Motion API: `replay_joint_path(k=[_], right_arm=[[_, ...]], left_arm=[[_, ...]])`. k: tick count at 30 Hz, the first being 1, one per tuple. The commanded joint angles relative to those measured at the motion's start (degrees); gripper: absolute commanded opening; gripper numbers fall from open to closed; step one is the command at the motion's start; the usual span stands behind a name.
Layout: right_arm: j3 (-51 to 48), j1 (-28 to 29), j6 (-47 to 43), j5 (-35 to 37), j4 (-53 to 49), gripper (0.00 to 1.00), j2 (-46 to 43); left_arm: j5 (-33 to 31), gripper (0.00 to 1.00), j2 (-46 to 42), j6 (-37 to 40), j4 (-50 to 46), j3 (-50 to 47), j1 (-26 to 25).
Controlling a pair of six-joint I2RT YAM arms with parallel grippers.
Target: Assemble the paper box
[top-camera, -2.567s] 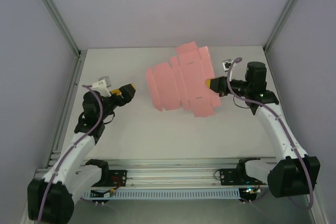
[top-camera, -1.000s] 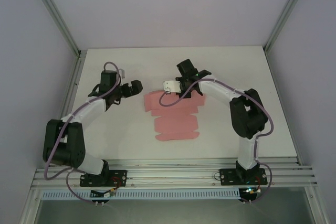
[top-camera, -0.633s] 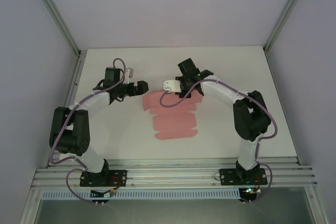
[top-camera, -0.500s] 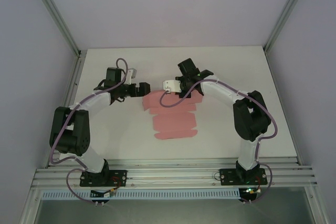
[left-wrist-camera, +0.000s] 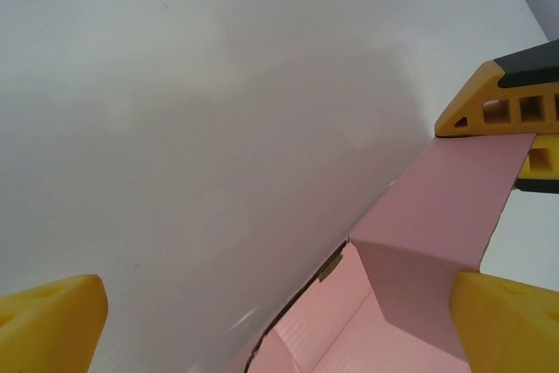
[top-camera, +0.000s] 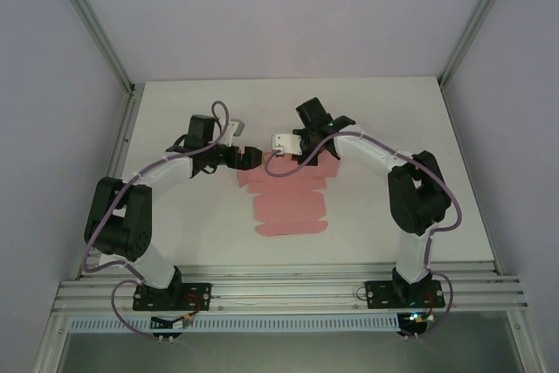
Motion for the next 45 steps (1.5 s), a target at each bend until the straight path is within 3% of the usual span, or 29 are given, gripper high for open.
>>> replay_joint_path(k=[1,6,14,21,23,27,29,34,36,38,41,45], right_arm=[[2.2,0.3,3.3,-4.5,-0.7,0.02,-0.7],[3.1,0.1,4.6,-11.4,-3.2,0.01,-1.8],[4.9,-0.6,5.5,-17.3,-7.9,0.0,-1.8],[5.2,-0.8,7.9,-16.9,-6.1,0.0,-1.4],[5.2,-0.9,8.6,-16.0,-5.4,0.0,-1.3],[5.3,-0.9,10.0,-16.2,-4.7,0.0,-1.3],[5.2,-1.0,9.9,-15.8,-4.9,0.0,-1.3],[4.7,-2.1,9.9,-11.9,-5.0,0.0,-1.2],[4.4,-3.5,10.2,-11.3,-5.2,0.0,-1.4],[3.8,-4.9,11.1,-11.2,-4.8,0.0,-2.0],[1.6,-6.5,12.0,-12.3,-2.9,0.0,-4.0],[-3.0,-7.7,11.7,-14.2,1.8,0.0,-7.2]], left_arm=[[-2.9,1.0,-1.6,1.5,3.2,-2.0,-2.4],[-11.7,1.0,-3.1,0.2,13.5,-6.3,-6.0],[-19.6,1.0,-5.9,-7.6,42.0,-19.0,-8.6],[-28.1,1.0,-6.5,-7.5,47.4,-21.0,-12.4],[-32.8,1.0,-7.1,-7.6,47.2,-20.9,-13.5],[-48.1,1.0,-6.4,-8.5,46.2,-20.2,-15.9],[-51.8,1.0,-6.6,-8.7,44.2,-19.4,-16.3],[-50.6,1.0,-13.8,-11.6,34.7,-19.1,-16.2],[-48.5,1.0,-18.2,-12.5,25.5,-17.4,-15.9],[-51.1,1.0,-21.2,-16.3,14.0,-14.4,-14.6],[-47.9,1.0,-25.0,-21.3,5.0,-14.4,-8.7],[-43.0,1.0,-31.4,-27.8,4.0,-20.7,-0.8]])
